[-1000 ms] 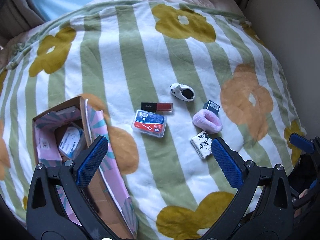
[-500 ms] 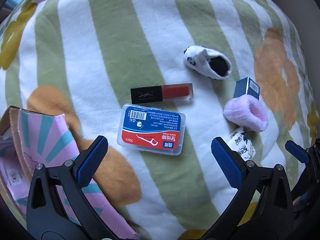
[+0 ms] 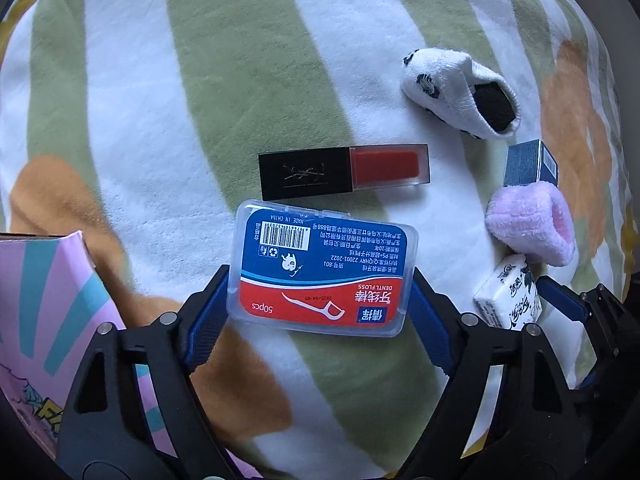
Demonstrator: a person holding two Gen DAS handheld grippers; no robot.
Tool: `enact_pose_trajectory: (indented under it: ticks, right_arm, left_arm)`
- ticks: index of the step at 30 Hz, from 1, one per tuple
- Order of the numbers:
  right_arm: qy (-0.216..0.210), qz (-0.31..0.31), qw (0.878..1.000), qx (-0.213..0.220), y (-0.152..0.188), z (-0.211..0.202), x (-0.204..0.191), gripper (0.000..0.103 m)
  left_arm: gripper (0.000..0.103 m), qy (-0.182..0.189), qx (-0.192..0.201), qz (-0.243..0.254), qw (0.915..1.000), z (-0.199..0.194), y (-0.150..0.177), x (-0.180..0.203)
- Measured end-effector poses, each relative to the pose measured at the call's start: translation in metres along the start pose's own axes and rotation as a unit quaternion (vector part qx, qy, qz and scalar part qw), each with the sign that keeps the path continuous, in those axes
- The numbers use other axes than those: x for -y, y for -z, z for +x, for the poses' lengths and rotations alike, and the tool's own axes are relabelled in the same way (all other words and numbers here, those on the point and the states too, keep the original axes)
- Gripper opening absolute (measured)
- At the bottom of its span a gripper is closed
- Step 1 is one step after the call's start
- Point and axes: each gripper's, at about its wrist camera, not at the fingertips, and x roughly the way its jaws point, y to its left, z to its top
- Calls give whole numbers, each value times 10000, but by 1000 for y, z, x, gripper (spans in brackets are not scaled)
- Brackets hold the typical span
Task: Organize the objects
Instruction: 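Grasp the blue-and-red floss-pick box with the left tool while the right tool grasps the tissue pack, then carry the floss-pick box and tissue pack over the cardboard box with both tools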
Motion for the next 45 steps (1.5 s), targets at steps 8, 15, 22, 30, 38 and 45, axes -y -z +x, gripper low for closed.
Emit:
enact_pose_trajectory:
  ticks: [8, 15, 22, 30, 38, 45]
  right_arm:
    - [-30, 94, 9999, 42, 3, -7, 4, 43]
    - [-61, 55, 9999, 111, 0, -33, 4, 43]
    - [-58, -21, 9996, 279, -12, -80, -8, 43]
    - [-21, 4, 9977, 677, -37, -155, -18, 43]
    - [-32, -90, 9946, 1029, -30, -223, -17, 43]
    - [0, -281, 9913, 1282, -7, -259, -19, 43]
  left_arm:
    - [80, 32, 101, 71, 9999, -5, 6, -1]
    - [81, 66, 263, 86, 9996, -27, 16, -1]
    - [80, 119, 632, -126, 9978, -79, 28, 2]
    - [81, 35, 1349, -403, 9900, -168, 53, 27]
    - [81, 19, 2092, -941, 9733, -243, 101, 47]
    - [81, -184, 2591, -1409, 9553, -286, 155, 66]
